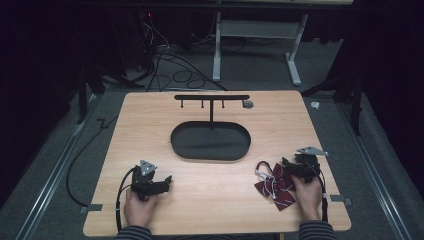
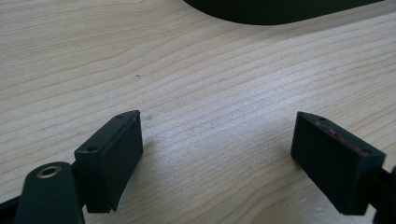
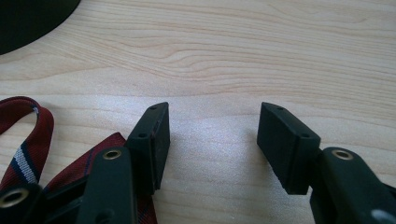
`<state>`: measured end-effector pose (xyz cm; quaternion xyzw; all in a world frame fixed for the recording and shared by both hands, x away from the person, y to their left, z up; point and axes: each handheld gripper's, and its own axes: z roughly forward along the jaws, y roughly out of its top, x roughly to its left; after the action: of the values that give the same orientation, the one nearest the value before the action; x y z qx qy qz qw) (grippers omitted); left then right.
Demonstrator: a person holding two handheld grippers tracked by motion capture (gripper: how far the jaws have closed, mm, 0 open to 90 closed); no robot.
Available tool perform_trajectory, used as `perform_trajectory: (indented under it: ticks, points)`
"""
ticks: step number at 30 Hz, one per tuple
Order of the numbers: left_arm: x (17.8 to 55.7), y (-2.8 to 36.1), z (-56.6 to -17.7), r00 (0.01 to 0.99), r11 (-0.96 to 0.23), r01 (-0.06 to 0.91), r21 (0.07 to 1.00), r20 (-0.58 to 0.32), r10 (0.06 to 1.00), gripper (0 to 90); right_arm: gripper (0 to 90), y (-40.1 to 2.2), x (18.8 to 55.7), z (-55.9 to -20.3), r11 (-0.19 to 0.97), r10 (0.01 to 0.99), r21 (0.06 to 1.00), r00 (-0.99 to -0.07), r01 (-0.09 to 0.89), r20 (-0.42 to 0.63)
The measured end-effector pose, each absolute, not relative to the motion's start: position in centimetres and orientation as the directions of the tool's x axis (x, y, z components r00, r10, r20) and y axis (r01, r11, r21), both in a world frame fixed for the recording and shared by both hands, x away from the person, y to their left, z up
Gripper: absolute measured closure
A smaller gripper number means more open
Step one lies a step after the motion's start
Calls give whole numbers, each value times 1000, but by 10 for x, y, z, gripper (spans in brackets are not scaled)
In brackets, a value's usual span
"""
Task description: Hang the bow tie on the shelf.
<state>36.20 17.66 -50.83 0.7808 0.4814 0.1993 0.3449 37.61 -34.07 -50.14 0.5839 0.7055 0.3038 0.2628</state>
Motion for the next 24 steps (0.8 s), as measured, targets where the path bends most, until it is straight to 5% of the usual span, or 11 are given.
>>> perform_trajectory:
  ticks: [24]
  points:
    - [362, 177, -508, 456, -297, 613, 732, -21, 890, 172, 468, -342, 377, -501, 127, 985, 734, -172, 667, -14]
